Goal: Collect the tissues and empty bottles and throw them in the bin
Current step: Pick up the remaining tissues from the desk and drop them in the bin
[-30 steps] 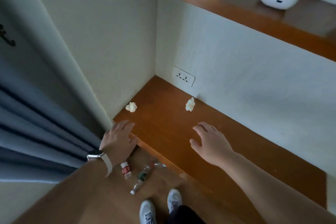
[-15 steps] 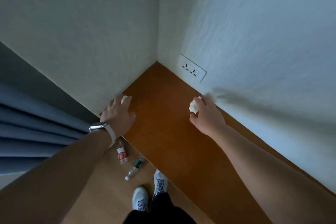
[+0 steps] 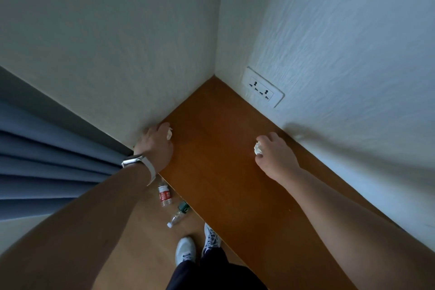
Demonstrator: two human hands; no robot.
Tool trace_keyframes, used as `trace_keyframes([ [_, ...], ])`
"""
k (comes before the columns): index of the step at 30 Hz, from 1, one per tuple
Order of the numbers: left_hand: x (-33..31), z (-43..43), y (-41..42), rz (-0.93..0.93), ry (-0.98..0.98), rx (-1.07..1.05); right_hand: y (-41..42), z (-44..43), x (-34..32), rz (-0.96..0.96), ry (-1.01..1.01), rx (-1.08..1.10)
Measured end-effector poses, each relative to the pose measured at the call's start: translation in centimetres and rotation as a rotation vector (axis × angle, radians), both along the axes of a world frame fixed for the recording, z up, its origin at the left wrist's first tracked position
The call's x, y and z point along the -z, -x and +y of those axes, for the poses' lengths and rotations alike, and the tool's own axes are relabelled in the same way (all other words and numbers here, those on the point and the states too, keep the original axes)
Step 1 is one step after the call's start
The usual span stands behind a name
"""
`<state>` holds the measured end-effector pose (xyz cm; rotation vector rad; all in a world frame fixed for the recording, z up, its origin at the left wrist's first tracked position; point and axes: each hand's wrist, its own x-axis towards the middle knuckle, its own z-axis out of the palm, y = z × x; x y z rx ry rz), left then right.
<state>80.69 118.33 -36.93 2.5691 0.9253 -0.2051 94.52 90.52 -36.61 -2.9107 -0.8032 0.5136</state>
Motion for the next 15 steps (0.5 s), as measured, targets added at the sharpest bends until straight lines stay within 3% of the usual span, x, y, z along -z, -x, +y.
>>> trace_keyframes([
  [5, 0.1, -0.5, 0.5, -0.051, -0.017, 0.063, 0.9, -0.4, 0.1, 0.048, -0.010, 0.030],
  [15, -3.0, -4.2, 2.1, -0.144, 0.154, 0.182, 3.6, -1.8, -2.1, 0.008, -0.091, 0.107],
])
